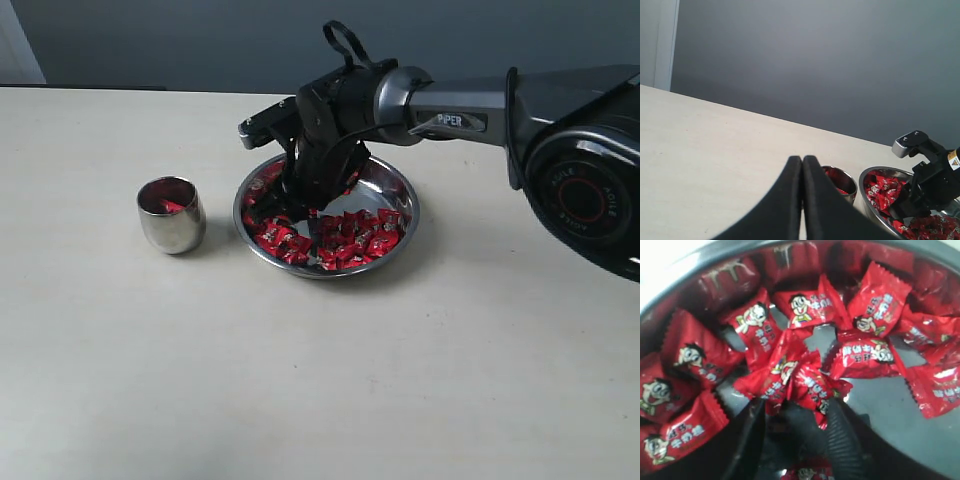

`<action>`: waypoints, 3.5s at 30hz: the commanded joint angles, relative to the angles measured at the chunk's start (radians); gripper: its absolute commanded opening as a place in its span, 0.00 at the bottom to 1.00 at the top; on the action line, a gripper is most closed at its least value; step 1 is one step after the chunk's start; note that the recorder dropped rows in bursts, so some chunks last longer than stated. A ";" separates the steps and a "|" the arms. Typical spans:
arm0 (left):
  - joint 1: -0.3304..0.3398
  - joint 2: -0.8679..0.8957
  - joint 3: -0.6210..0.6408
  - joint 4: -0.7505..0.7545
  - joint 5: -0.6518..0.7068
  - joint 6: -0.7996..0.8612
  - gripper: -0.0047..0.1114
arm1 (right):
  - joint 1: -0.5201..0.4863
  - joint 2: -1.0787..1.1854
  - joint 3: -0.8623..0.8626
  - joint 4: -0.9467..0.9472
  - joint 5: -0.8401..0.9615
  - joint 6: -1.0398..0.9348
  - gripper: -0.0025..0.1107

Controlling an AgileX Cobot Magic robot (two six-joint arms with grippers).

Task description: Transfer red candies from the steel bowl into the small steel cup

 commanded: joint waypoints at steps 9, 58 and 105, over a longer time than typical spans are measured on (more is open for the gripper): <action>0.001 -0.005 0.004 -0.010 -0.004 -0.001 0.04 | -0.003 0.005 -0.001 -0.035 -0.032 -0.003 0.02; 0.001 -0.005 0.004 -0.010 -0.004 -0.001 0.04 | -0.003 0.004 -0.001 0.165 -0.089 -0.011 0.33; 0.001 -0.005 0.004 -0.010 -0.004 -0.001 0.04 | -0.003 -0.044 -0.001 0.119 0.116 -0.064 0.45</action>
